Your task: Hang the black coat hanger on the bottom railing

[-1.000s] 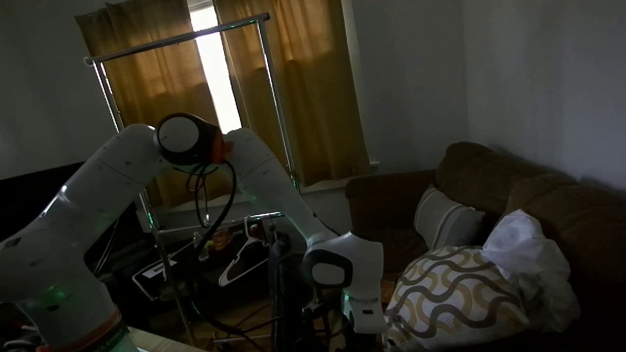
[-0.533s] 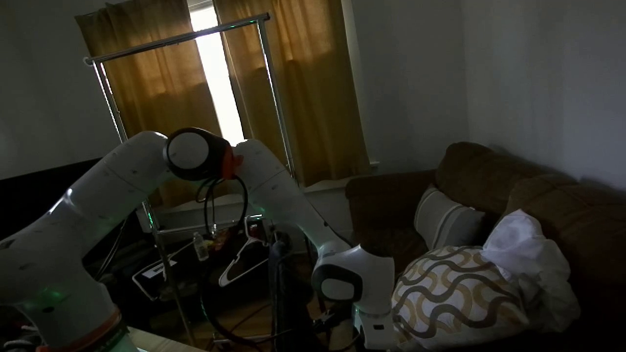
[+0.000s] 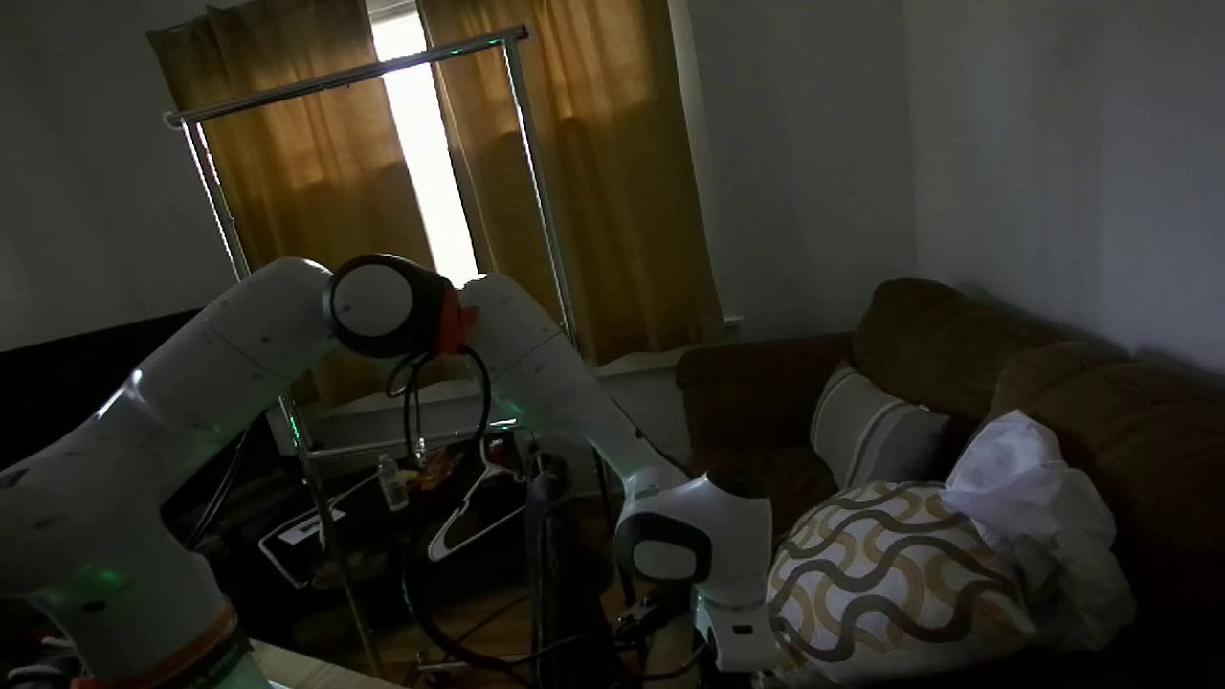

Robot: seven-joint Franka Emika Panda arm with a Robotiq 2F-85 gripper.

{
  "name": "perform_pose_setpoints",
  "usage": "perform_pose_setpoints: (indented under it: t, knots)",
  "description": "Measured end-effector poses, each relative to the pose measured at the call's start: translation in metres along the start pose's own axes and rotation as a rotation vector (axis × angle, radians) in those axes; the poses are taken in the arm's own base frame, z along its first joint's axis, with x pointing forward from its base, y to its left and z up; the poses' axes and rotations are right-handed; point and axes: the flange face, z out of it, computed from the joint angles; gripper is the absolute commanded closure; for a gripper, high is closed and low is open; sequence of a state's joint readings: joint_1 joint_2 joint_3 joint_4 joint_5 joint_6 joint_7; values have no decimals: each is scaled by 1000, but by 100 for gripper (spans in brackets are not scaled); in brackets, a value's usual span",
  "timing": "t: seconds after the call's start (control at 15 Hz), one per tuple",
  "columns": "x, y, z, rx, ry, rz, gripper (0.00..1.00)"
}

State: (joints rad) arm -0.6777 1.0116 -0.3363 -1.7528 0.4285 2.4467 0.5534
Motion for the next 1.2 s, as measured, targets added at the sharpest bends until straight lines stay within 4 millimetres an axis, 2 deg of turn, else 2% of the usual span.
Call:
perform_pose_setpoints:
  t: [0.27,0.53,0.73,1.0,1.2]
  knots:
    - [-2,-2,0,-10,-19,-3,99]
    - [-6,-4,-2,-44,-83,-9,98]
    - [-10,-7,-10,-82,-151,-21,98]
    - [-16,-10,-36,-139,-260,-40,98]
    - [-28,-12,-66,-181,-351,-64,98]
